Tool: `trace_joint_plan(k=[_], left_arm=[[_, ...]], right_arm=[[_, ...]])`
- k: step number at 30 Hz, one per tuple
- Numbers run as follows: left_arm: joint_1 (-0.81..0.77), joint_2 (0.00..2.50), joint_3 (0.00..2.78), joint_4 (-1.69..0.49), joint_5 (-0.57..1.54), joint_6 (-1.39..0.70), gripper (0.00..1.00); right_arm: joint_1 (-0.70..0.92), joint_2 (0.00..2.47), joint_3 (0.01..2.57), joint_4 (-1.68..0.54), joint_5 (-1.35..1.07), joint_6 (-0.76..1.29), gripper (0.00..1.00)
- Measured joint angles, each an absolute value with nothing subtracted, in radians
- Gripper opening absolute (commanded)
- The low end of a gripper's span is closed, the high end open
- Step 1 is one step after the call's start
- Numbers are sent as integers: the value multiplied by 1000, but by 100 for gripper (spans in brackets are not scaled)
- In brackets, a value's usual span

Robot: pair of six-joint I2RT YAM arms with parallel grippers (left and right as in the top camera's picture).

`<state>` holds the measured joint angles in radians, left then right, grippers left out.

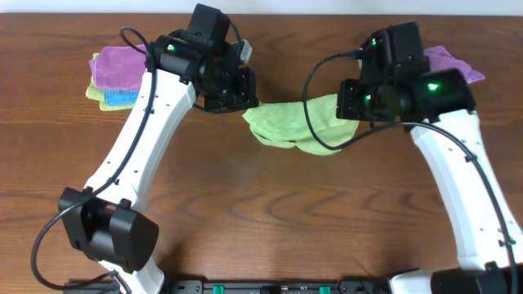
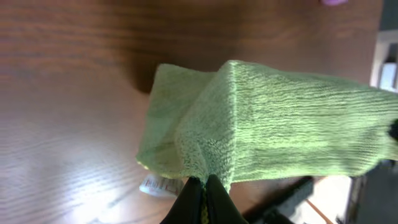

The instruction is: Fold the cloth

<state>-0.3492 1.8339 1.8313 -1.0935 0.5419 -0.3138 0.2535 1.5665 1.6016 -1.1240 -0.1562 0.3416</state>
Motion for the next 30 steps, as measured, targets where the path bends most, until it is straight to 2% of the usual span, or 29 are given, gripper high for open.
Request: trace_joint_plan(k=[6, 14, 23, 30], left_arm=[[-349, 1840, 1821, -976, 499, -322, 6], [-334, 1923, 1820, -848, 471, -340, 6], [-234, 2073, 1814, -559, 476, -383, 6], [-215, 2189, 1814, -423, 477, -427, 6]], right_arm=[[253, 1602, 1485, -929, -134, 368, 1], [232, 1695, 1481, -684, -115, 384, 1], [178, 1837, 1480, -417, -114, 394, 1], [175, 1983, 1480, -263, -114, 399, 1]])
